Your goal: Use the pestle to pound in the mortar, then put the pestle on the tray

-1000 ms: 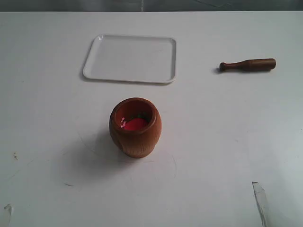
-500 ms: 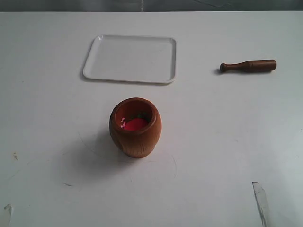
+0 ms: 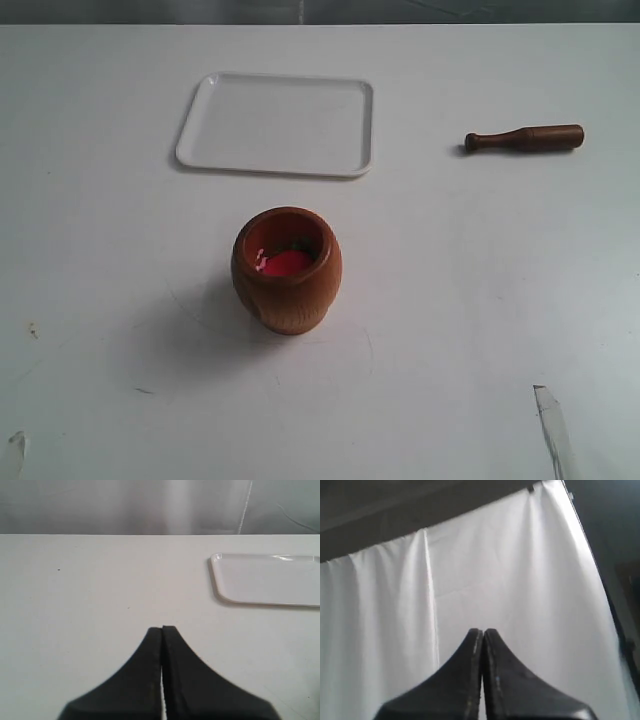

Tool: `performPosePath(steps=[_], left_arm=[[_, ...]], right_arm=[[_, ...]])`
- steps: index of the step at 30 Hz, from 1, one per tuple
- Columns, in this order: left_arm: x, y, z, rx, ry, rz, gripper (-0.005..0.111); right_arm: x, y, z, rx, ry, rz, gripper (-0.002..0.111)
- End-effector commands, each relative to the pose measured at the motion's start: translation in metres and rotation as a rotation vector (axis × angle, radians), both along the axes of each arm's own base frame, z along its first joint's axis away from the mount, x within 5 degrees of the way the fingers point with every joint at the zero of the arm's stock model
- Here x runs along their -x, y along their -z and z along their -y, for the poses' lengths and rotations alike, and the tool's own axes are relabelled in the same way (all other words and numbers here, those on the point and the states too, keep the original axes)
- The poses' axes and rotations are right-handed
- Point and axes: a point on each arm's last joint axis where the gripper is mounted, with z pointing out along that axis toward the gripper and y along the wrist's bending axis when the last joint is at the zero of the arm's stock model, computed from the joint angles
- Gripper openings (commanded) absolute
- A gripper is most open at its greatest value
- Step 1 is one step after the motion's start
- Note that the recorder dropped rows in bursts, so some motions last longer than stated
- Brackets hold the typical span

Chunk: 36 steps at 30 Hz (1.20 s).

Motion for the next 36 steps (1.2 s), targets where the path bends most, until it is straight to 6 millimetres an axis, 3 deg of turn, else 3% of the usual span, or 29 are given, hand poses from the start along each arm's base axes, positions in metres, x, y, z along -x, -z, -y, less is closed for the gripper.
performPosePath(steps=[1,4,6,10,13,14,15,16,17,18,21,26,29,30,36], left_arm=[[0.000,0.000,0.001,0.015,0.006,0.004,0.000],[0.000,0.000,0.001,0.015,0.006,0.004,0.000],[0.000,0.000,0.001,0.015,0.006,0.004,0.000],[0.000,0.000,0.001,0.015,0.006,0.004,0.000],[0.000,0.000,0.001,0.015,0.006,0.004,0.000],[0.000,0.000,0.001,0.015,0.006,0.004,0.000],[0.000,0.000,0.001,0.015,0.006,0.004,0.000],[0.000,0.000,0.001,0.015,0.006,0.004,0.000],[0.000,0.000,0.001,0.015,0.006,0.004,0.000],[0.000,0.000,0.001,0.015,0.006,0.004,0.000],[0.000,0.000,0.001,0.015,0.006,0.004,0.000],[0.000,0.000,0.001,0.015,0.006,0.004,0.000],[0.000,0.000,0.001,0.015,0.006,0.004,0.000],[0.000,0.000,0.001,0.015,0.006,0.004,0.000],[0.000,0.000,0.001,0.015,0.006,0.004,0.000]], right_arm=[[0.015,-0.022,0.009,0.034,0.198,0.342,0.000],[0.005,-0.029,0.030,-0.231,0.265,0.297,0.000],[-0.012,-0.048,0.030,-0.243,0.275,0.207,0.000],[-0.069,-0.087,-0.001,0.123,0.167,-0.124,0.000],[-0.121,-0.109,-0.011,0.269,0.123,-0.479,0.000],[-0.156,-0.114,-0.012,0.371,0.167,-0.725,0.000],[-0.172,-0.116,-0.015,0.419,0.177,-0.809,0.000],[-0.200,-0.110,-0.024,0.591,0.182,-0.997,0.000],[-0.209,-0.104,-0.029,0.673,0.163,-1.094,0.000],[-0.228,-0.090,-0.043,0.897,0.070,-1.285,0.000],[-0.263,-0.058,-0.063,1.221,-0.105,-1.590,0.000],[-0.285,-0.027,-0.093,1.452,-0.350,-1.499,0.000],[-0.299,0.004,-0.097,1.871,-0.537,-1.287,0.000],[-0.303,0.007,-0.096,1.937,-0.528,-1.240,0.000],[-0.335,0.037,-0.097,1.957,-0.427,-1.133,0.000]])
